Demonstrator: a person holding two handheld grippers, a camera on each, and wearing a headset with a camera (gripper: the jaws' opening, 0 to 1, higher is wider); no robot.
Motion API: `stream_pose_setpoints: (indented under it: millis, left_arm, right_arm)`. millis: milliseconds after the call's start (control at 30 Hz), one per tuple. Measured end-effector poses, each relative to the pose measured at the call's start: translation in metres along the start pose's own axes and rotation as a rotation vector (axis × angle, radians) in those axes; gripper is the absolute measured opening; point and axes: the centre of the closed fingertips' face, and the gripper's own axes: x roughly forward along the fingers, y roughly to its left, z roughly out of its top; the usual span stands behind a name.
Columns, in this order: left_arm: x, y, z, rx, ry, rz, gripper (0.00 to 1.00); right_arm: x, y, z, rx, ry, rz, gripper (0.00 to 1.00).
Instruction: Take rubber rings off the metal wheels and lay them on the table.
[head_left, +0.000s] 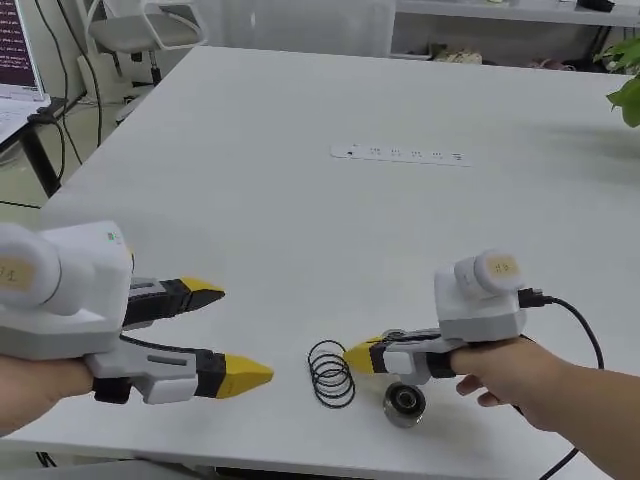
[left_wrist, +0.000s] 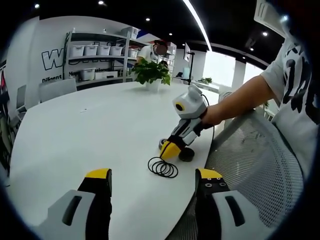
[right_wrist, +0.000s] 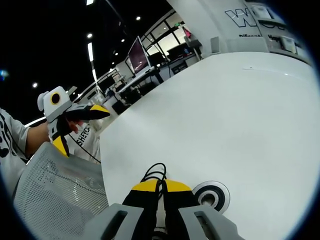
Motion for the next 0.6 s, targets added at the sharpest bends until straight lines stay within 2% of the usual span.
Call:
stream_pose_setpoints:
  millis: [600]
  left_arm:
    - [0.0000,0.0000,-0.0040,-0.011,0.015,0.005,0.65]
  right_arm:
    - [-0.0021,-0.0002,0.0032,-0.033,-0.010,-0.008,0.01]
